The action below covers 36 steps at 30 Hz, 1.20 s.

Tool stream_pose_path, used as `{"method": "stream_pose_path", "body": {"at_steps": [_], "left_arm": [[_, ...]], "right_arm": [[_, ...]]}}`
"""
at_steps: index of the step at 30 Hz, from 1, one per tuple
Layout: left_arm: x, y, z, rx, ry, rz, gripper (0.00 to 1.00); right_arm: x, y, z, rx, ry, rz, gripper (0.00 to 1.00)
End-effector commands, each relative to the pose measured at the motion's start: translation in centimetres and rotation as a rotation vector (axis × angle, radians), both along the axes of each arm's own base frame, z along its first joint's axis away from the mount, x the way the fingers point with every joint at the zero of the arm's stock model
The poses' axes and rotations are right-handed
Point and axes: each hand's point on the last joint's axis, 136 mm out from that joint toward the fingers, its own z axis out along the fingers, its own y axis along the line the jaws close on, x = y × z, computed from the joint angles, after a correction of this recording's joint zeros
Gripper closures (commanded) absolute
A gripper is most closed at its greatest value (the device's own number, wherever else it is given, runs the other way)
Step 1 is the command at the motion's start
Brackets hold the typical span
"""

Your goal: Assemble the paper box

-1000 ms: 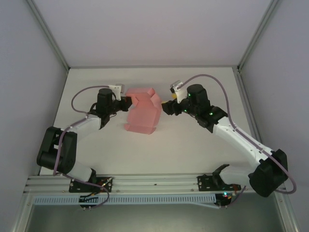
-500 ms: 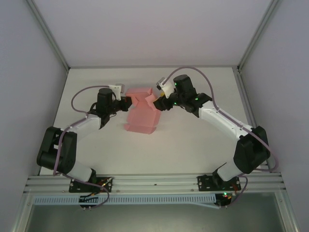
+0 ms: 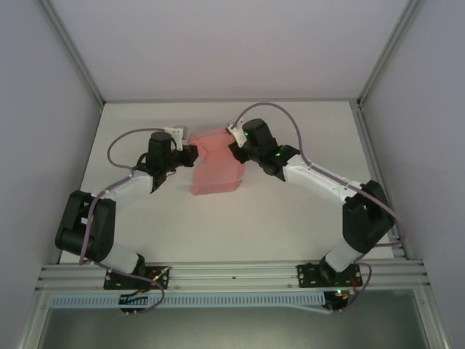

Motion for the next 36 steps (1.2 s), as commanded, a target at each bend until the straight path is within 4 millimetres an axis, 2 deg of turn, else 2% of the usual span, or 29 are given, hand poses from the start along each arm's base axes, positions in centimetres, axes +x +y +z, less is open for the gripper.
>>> {"method": "stream_pose_path", "body": {"at_steps": [1,4,6,10,13,14,18,20,22,24,26,29,31,32,34,36], "left_arm": [[0.1,-1.4,3.1,-0.007,-0.039,0.032,1.0],[0.7,-0.2,2.2,0.017,0.039,0.169,1.0],[1.0,1.9,1.1,0.057,0.113,0.294,1.0],[1.0,8.2,-2.1,0.186,0.271,0.553,1.0],[-0.1,12.9,-3.7,0.343,0.305,0.726,1.0],[-0.6,13.9,-4.0,0.391,0.32,0.762,1.0],[-2.0,16.8,-4.9,0.55,0.346,0.865,1.0],[-2.2,17.3,-5.1,0.595,0.359,0.879,1.0],[-2.0,17.0,-5.1,0.601,0.354,0.871,1.0],[-1.4,15.6,-4.8,0.593,0.338,0.826,1.0],[-0.2,13.1,-4.5,0.556,0.311,0.724,1.0],[1.5,7.9,-3.1,0.47,0.222,0.542,1.0],[2.1,4.8,-2.0,0.377,0.193,0.445,1.0],[2.3,3.0,-1.3,0.33,0.174,0.372,1.0],[2.4,1.2,0.0,0.272,0.143,0.313,1.0],[2.3,-0.1,1.1,0.242,0.112,0.259,1.0]], "right_arm": [[3.7,-4.3,1.4,-0.029,-0.222,-0.448,0.87],[4.6,-6.9,1.4,-0.077,-0.297,-0.653,0.96],[4.8,-8.9,1.7,-0.124,-0.338,-0.763,0.97],[5.1,-13.3,1.3,-0.16,-0.334,-0.893,0.98],[4.1,-17.0,2.6,-0.282,-0.4,-1.036,0.96],[3.8,-17.8,2.9,-0.292,-0.406,-1.059,0.95],[2.9,-20.2,3.8,-0.32,-0.428,-1.148,0.94],[2.5,-20.6,4.4,-0.365,-0.445,-1.183,0.93],[2.7,-20.5,4.3,-0.371,-0.445,-1.184,0.93],[3.1,-19.9,3.9,-0.352,-0.432,-1.161,0.93],[3.7,-18.7,3.3,-0.298,-0.407,-1.107,0.92],[5.6,-15.5,1.1,-0.096,-0.319,-0.931,0.88],[6.1,-13.4,0.4,0.044,-0.3,-0.824,0.81],[6.4,-12.0,0.0,0.102,-0.283,-0.733,0.72],[6.5,-9.2,0.0,0.167,-0.262,-0.555,0.6],[5.4,-5.7,0.2,0.188,-0.221,-0.301,0.41]]}}
